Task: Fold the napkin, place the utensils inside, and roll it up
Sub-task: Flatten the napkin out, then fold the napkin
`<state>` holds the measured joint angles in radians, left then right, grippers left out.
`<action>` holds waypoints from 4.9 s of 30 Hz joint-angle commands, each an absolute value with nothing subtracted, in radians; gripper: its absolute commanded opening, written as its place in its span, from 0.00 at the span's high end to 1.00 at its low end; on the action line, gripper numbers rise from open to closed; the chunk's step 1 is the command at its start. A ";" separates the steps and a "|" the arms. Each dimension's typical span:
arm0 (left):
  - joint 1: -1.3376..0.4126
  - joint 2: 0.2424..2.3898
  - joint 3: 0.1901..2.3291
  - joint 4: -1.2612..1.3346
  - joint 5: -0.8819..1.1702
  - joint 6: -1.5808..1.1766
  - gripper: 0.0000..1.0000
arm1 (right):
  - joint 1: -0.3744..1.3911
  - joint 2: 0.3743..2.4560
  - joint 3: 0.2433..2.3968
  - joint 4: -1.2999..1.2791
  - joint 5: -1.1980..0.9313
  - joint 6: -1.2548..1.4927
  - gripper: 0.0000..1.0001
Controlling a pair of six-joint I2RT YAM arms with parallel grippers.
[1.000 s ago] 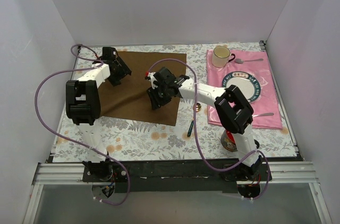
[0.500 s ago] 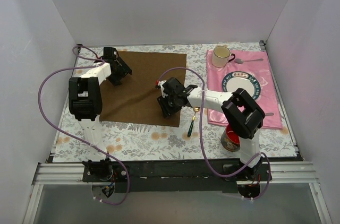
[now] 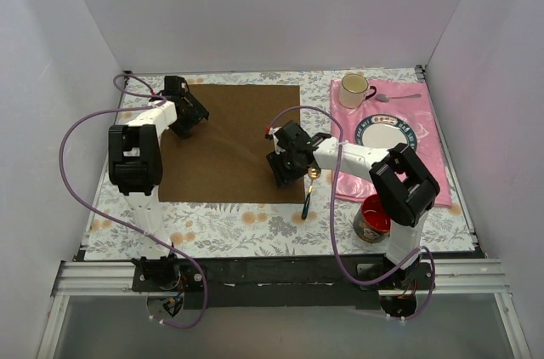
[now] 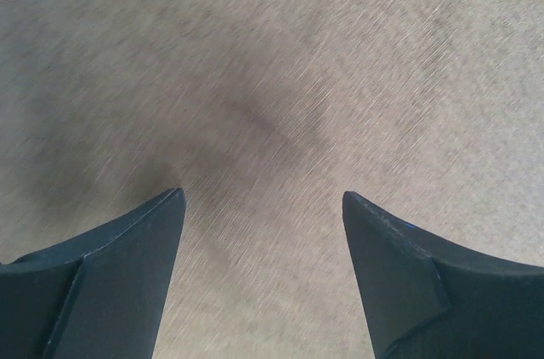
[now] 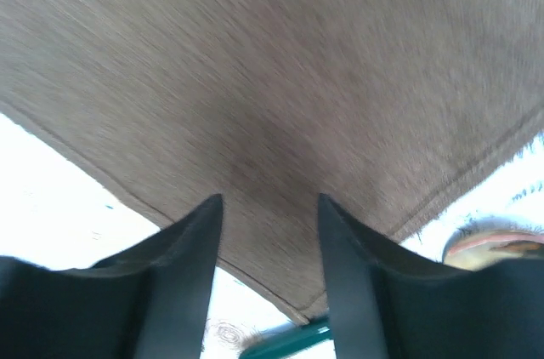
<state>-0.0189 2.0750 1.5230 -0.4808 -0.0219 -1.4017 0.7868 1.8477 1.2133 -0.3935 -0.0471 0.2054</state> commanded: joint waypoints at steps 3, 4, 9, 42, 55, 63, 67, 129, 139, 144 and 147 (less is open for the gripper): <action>-0.029 1.832 1.407 -0.512 -0.088 -1.355 0.25 | 0.799 1.795 1.244 -0.330 -0.127 0.265 0.36; -0.029 1.819 1.391 -0.518 -0.077 -1.344 0.26 | 0.798 1.798 1.240 -0.328 -0.106 0.271 0.35; -0.035 1.682 1.249 -0.561 -0.107 -1.342 0.26 | 0.796 1.827 1.241 -0.357 -0.090 0.275 0.37; 0.399 1.344 0.729 -0.629 -0.281 -1.542 0.50 | 0.637 1.566 1.108 -0.256 -0.282 0.207 0.49; 0.399 1.407 0.709 -0.517 -0.264 -1.431 0.55 | 0.601 1.509 1.075 -0.227 -0.307 0.179 0.49; 0.388 1.410 0.680 -0.520 -0.267 -1.439 0.57 | 0.591 1.519 1.074 -0.201 -0.319 0.184 0.49; 0.382 1.353 0.692 -0.528 -0.279 -1.431 0.53 | 0.591 1.526 1.068 -0.186 -0.333 0.189 0.49; 0.293 1.213 0.729 -0.572 -0.482 -1.471 1.00 | 0.543 1.509 1.017 -0.137 -0.477 0.189 0.48; -0.090 1.360 1.015 -0.552 -0.650 -1.345 1.00 | 0.542 1.511 1.046 -0.184 -0.448 0.186 0.48; -0.201 1.495 1.159 -0.483 -0.626 -1.286 1.00 | 0.532 1.486 1.066 -0.242 -0.385 0.184 0.48; -0.258 1.590 1.229 -0.394 -0.591 -1.235 1.00 | 0.519 1.467 1.071 -0.261 -0.353 0.186 0.48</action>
